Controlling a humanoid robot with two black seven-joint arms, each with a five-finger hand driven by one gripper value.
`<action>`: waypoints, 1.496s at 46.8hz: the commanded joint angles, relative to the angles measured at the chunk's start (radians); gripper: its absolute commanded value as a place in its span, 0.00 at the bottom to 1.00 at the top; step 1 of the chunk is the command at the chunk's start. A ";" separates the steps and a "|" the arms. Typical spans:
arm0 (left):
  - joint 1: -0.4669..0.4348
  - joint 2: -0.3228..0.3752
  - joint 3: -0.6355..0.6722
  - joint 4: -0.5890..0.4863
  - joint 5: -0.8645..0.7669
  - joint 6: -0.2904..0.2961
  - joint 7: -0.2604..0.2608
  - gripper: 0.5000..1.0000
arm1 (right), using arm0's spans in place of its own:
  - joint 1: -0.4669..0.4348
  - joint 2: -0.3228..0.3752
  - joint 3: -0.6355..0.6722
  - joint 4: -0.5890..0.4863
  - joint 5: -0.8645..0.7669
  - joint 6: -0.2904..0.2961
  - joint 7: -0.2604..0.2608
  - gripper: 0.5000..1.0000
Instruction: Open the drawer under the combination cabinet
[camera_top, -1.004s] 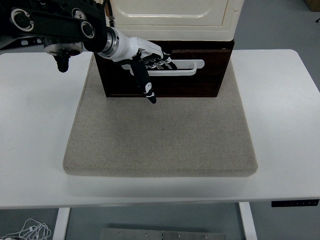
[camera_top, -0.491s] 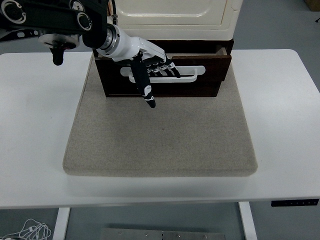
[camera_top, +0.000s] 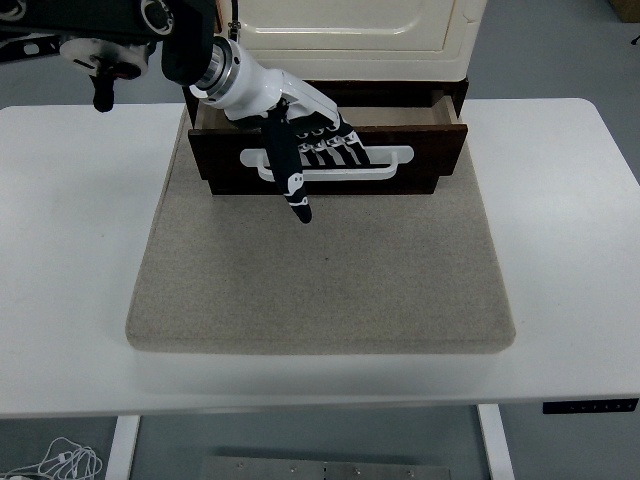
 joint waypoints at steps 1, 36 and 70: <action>-0.006 0.001 -0.010 0.000 0.000 -0.007 0.000 1.00 | 0.000 0.000 0.000 0.000 0.000 -0.001 0.000 0.85; -0.056 0.120 -0.286 0.003 -0.014 -0.147 -0.015 1.00 | 0.000 0.000 0.000 0.000 0.000 0.001 0.000 0.85; 0.206 0.192 -1.150 0.580 -0.072 0.129 -0.066 1.00 | 0.000 0.000 0.000 0.000 0.000 0.001 0.000 0.85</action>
